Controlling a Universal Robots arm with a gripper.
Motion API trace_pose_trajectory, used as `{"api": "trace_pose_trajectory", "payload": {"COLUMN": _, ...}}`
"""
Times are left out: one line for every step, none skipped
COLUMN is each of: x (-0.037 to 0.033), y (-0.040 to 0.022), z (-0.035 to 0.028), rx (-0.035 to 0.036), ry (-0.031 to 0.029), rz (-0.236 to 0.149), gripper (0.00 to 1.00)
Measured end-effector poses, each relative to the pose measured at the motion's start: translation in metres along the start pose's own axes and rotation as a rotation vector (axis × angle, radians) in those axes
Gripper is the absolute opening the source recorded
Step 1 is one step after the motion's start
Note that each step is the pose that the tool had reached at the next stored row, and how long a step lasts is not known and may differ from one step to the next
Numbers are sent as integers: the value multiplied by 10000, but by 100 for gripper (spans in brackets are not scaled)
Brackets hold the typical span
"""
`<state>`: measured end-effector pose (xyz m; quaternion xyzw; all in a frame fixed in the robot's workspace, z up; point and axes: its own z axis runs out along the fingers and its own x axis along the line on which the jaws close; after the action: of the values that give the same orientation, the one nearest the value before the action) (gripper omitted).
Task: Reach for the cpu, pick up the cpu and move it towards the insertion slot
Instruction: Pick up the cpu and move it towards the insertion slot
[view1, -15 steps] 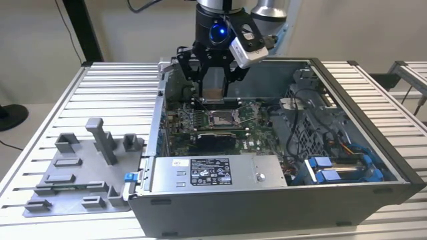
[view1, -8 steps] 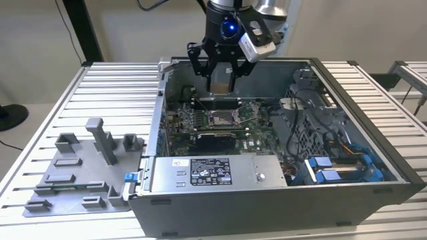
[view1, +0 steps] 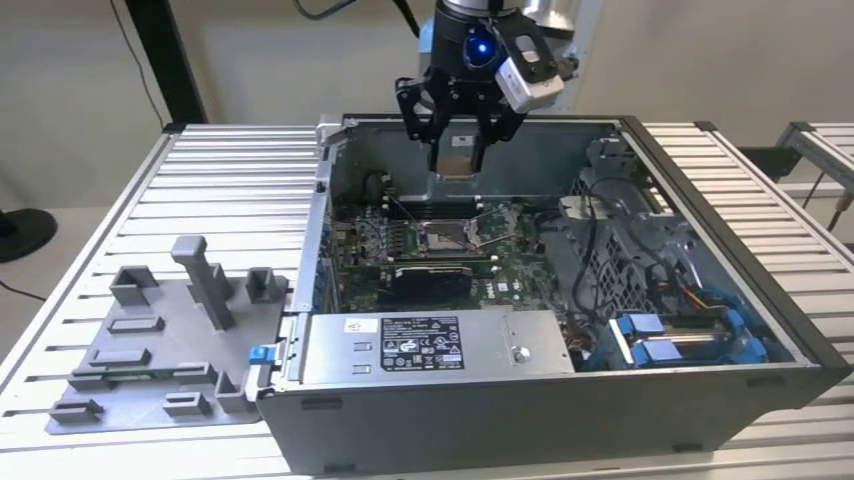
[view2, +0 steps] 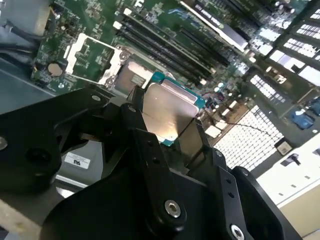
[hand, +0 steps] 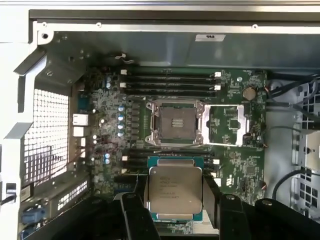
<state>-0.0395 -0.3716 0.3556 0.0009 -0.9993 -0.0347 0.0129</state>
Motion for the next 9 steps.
{"api": "trace_pose_trajectory", "payload": {"x": -27, "y": 37, "z": 9, "rx": 0, "ry": 0, "rz": 0, "gripper": 0}}
{"api": "trace_pose_trajectory", "payload": {"x": -53, "y": 70, "z": 17, "rx": 0, "ry": 0, "rz": 0, "gripper": 0}}
{"api": "trace_pose_trajectory", "payload": {"x": -77, "y": 103, "z": 25, "rx": 0, "ry": 0, "rz": 1, "gripper": 0}}
{"api": "trace_pose_trajectory", "payload": {"x": -103, "y": 138, "z": 33, "rx": 1, "ry": 0, "rz": 0, "gripper": 0}}
{"api": "trace_pose_trajectory", "payload": {"x": -129, "y": 171, "z": 41, "rx": -1, "ry": 0, "rz": 0, "gripper": 0}}
{"api": "trace_pose_trajectory", "payload": {"x": -153, "y": 205, "z": 49, "rx": 0, "ry": 0, "rz": 0, "gripper": 0}}
{"api": "trace_pose_trajectory", "payload": {"x": -178, "y": 238, "z": 57, "rx": 0, "ry": 0, "rz": 0, "gripper": 0}}
{"api": "trace_pose_trajectory", "payload": {"x": -201, "y": 271, "z": 63, "rx": 0, "ry": 0, "rz": 0, "gripper": 0}}
{"api": "trace_pose_trajectory", "payload": {"x": -214, "y": 309, "z": 69, "rx": 0, "ry": 0, "rz": 2, "gripper": 0}}
